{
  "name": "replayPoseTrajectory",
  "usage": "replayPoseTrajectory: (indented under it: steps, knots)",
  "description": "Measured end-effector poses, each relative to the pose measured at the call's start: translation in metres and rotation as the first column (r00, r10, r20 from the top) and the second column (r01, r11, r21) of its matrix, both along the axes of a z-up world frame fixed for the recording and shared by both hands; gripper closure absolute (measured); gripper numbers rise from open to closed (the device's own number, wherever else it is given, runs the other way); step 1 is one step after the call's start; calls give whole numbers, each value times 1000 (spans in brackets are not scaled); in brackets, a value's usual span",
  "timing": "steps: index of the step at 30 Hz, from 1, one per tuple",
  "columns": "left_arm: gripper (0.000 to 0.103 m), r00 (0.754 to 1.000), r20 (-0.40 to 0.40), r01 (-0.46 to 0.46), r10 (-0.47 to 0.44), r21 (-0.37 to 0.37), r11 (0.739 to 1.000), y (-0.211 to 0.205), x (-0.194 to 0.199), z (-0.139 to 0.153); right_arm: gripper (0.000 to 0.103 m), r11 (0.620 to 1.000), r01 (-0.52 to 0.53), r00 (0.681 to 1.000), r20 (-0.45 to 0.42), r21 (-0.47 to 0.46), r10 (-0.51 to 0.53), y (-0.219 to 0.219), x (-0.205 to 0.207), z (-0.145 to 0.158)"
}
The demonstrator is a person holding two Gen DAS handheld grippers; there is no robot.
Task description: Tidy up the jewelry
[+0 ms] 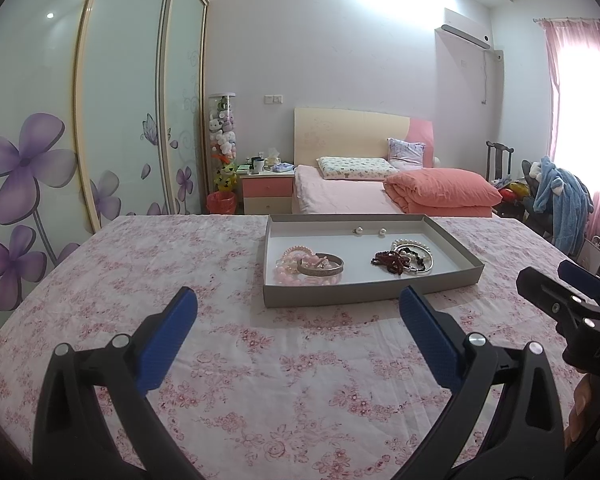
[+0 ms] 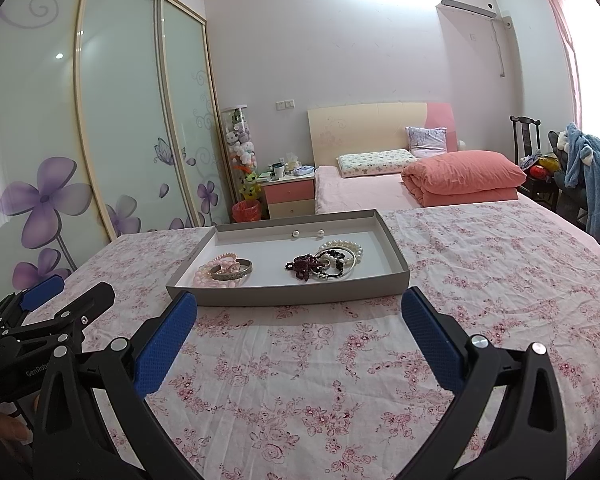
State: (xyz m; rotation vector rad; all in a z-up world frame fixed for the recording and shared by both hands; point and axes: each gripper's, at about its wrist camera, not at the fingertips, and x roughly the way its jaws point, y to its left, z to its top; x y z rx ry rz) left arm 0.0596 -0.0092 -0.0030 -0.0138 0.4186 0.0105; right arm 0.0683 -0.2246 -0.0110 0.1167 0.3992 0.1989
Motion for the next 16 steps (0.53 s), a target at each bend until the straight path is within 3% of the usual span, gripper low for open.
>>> replayPoseTrajectory:
  steps: [16]
  knots:
    - [4,1000,-12,-1,1,-6,1000,3,2,1,2,1000,-1,1000,-2,1,1,2,-1,-1]
